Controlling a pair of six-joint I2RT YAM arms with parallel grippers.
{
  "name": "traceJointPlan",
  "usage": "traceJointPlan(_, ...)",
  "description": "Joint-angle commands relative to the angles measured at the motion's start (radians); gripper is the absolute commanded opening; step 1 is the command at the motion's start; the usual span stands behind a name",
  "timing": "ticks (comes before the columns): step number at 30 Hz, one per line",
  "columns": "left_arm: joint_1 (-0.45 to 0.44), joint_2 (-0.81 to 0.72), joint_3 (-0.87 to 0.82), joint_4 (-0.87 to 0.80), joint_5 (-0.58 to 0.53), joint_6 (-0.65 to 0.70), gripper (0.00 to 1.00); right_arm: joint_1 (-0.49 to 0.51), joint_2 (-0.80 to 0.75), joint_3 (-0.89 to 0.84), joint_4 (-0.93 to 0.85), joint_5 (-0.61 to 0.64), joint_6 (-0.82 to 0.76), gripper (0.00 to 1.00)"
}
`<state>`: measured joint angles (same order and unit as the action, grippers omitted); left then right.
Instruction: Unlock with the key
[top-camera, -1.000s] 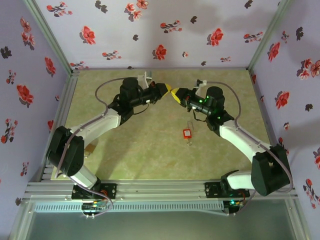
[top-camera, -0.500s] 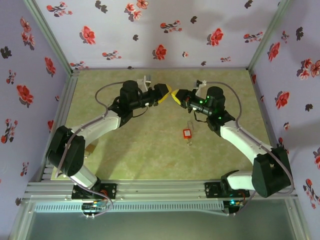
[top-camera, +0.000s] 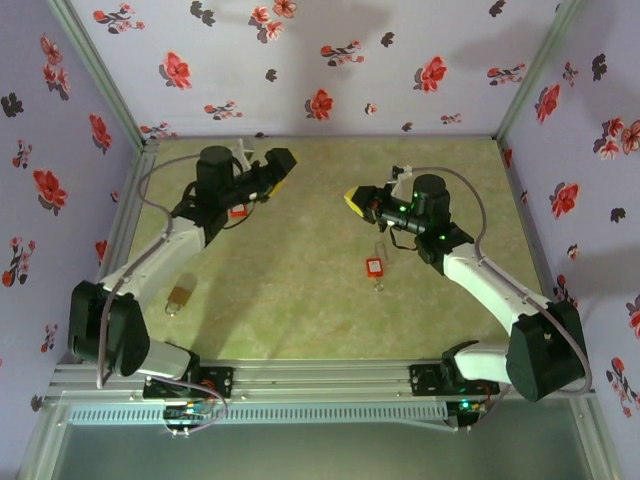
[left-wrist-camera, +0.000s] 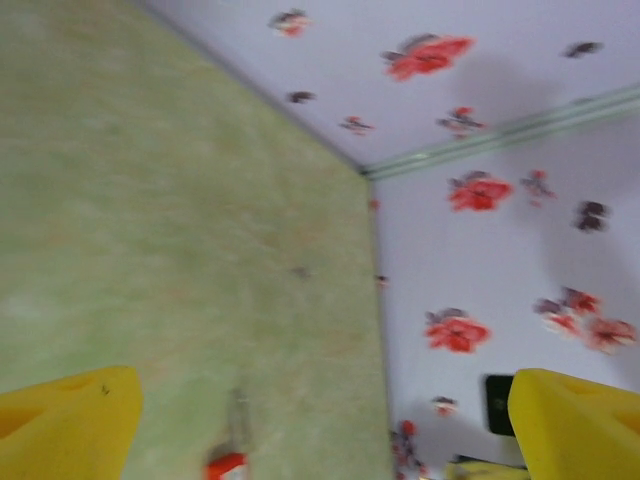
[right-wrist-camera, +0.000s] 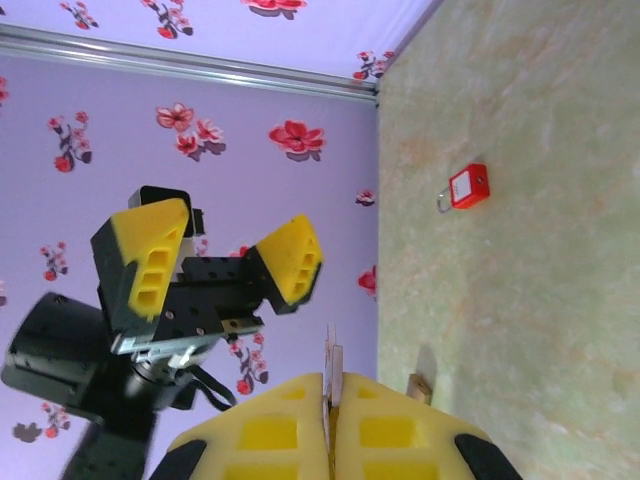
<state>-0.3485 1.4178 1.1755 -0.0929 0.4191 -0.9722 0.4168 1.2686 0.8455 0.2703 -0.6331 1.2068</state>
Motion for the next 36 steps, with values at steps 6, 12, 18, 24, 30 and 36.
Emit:
traceJointPlan(6, 0.111, 0.158, 0.274, -0.722, -0.179, 0.541, 0.93, -0.007, -0.014, 0.09, -0.179, -0.03, -0.127, 0.0)
traceJointPlan(12, 0.113, 0.39, 0.477, -0.944, -0.241, 1.059, 0.82, -0.007, -0.003, 0.128, -0.262, -0.056, -0.174, 0.0)
traceJointPlan(18, 0.129, 0.507, 0.523, -0.949, -0.324, 1.385, 0.82, -0.009, -0.004, 0.163, -0.392, -0.084, -0.238, 0.0)
traceJointPlan(24, 0.156, 0.589, 0.543, -0.911, -0.392, 1.584, 0.82, -0.012, -0.005, 0.173, -0.475, -0.105, -0.272, 0.0)
traceJointPlan(30, 0.181, 0.696, 0.592, -0.905, -0.418, 1.706, 0.82, -0.012, 0.018, 0.17, -0.505, -0.13, -0.274, 0.0)
traceJointPlan(36, 0.21, 0.793, 0.689, -0.897, -0.392, 1.754, 0.81, -0.01, 0.046, 0.176, -0.531, -0.147, -0.279, 0.0)
